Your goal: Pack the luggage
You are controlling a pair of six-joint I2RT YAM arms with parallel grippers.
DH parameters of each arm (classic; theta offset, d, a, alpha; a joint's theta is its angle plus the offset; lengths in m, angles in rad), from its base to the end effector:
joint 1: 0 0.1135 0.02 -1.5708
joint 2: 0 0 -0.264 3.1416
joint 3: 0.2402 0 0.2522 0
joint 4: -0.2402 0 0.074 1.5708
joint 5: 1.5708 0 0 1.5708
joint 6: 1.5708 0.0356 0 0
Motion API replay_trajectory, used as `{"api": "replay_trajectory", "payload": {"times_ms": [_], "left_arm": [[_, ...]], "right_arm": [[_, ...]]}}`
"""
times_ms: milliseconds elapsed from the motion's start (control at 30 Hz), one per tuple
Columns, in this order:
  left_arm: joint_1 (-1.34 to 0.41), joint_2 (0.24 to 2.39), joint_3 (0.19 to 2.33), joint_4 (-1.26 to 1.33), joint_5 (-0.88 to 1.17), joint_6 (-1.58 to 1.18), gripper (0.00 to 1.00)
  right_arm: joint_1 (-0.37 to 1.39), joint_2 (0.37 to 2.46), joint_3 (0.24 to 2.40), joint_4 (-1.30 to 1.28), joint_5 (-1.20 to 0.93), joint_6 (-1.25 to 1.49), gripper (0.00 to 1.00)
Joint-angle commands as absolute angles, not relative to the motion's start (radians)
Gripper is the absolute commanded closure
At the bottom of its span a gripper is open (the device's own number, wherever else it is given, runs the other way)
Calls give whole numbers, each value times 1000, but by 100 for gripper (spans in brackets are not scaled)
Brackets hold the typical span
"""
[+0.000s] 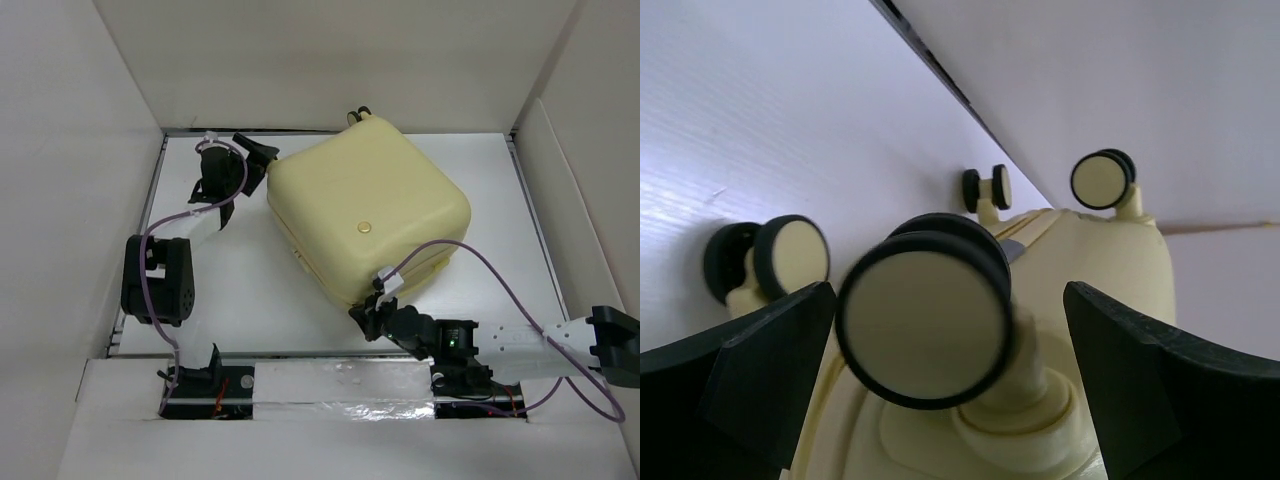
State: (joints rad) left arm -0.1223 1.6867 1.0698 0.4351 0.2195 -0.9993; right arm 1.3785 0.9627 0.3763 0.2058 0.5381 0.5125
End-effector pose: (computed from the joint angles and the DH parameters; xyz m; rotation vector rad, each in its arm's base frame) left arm 0.3881 -0.0555 0.2633 -0.6324 1.7489 -0.9932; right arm 0.0568 0.1963 0.2058 -0.4840 1.9080 0.7498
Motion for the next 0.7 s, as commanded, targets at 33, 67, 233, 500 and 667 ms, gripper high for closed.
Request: {"api": "replay_trajectory", "payload": {"times_ms": [33, 67, 233, 500, 667], "left_arm": [[-118, 1730, 1120, 581, 345, -1087, 1], [-118, 1752, 1117, 633, 363, -1107, 1], [-118, 1813, 1097, 773, 391, -1213, 2], [-118, 1864, 1048, 1009, 377, -1393, 23], [-127, 1884, 1048, 1100, 356, -1439, 38]], "right_arm": [[1410, 934, 391, 351, 454, 514, 100], [1410, 933, 390, 353, 454, 515, 100], [1410, 933, 388, 351, 454, 515, 100], [1410, 942, 390, 356, 460, 517, 100], [1410, 937, 393, 351, 463, 518, 100]]}}
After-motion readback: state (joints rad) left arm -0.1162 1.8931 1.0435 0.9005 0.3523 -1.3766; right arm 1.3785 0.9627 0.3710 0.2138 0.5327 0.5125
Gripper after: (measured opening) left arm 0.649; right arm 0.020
